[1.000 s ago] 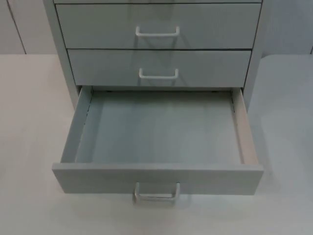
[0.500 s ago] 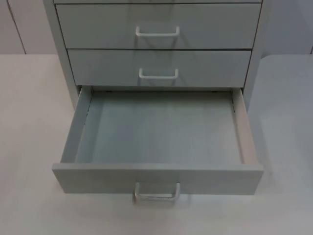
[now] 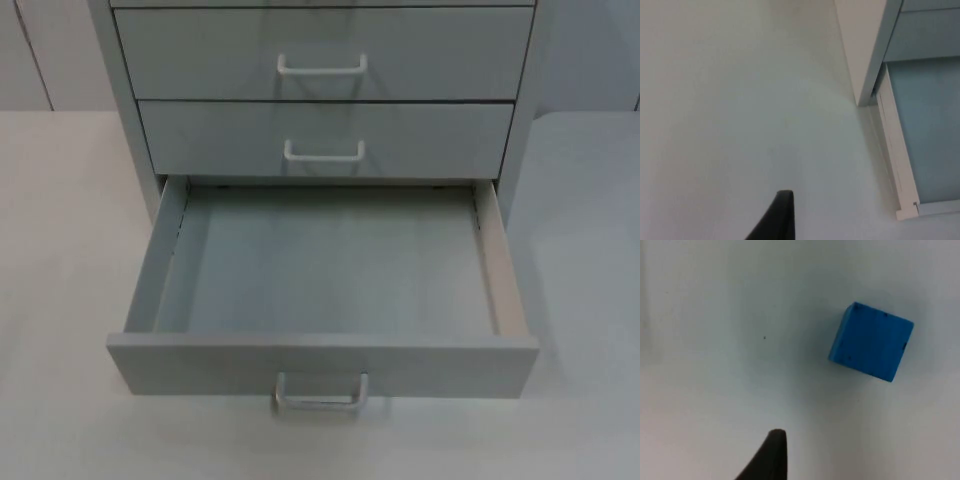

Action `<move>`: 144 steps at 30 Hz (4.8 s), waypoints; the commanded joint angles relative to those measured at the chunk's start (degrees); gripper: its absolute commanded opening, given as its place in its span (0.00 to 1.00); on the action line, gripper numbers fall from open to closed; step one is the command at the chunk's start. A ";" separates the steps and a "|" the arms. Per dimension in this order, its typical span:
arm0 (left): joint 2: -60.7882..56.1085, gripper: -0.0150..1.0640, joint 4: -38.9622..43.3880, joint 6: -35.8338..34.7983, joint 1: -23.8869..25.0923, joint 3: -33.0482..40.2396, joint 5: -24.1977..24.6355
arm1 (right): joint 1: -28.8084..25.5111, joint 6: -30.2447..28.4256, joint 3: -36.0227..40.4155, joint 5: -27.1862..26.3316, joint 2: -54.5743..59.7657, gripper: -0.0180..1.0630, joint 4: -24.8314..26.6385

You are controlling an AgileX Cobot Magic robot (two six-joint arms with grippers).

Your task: Open the drawer with the left hand, place the block into the drawer with the right hand, then close the drawer with the left hand.

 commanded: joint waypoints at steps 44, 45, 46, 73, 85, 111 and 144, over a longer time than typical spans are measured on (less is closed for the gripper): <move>-0.45 0.99 -0.55 -0.53 0.24 0.22 -0.75 | 0.21 25.68 0.10 -26.26 38.12 0.96 -11.61; -0.45 0.99 -0.55 -0.53 0.24 0.22 -0.75 | 0.21 25.68 0.10 -26.26 38.12 0.94 -11.77; -0.45 0.99 -0.55 -0.53 0.24 0.22 -0.75 | 0.21 25.68 0.10 -26.26 38.12 0.94 -11.77; -0.45 0.99 -0.85 -0.53 0.24 0.22 -0.97 | 0.21 19.52 0.10 -13.69 17.61 0.02 -16.82; -0.45 0.99 -0.83 -0.53 0.24 0.22 -1.37 | 0.21 13.18 0.10 -6.42 -3.43 0.02 -12.08; -0.45 0.99 -0.83 -0.53 0.24 0.22 -1.37 | 12.30 -7.47 0.10 -4.64 -3.74 0.02 11.42; -0.45 0.99 -0.83 -0.53 0.24 0.22 -1.37 | 50.40 38.19 -25.86 -20.37 36.88 0.02 -23.29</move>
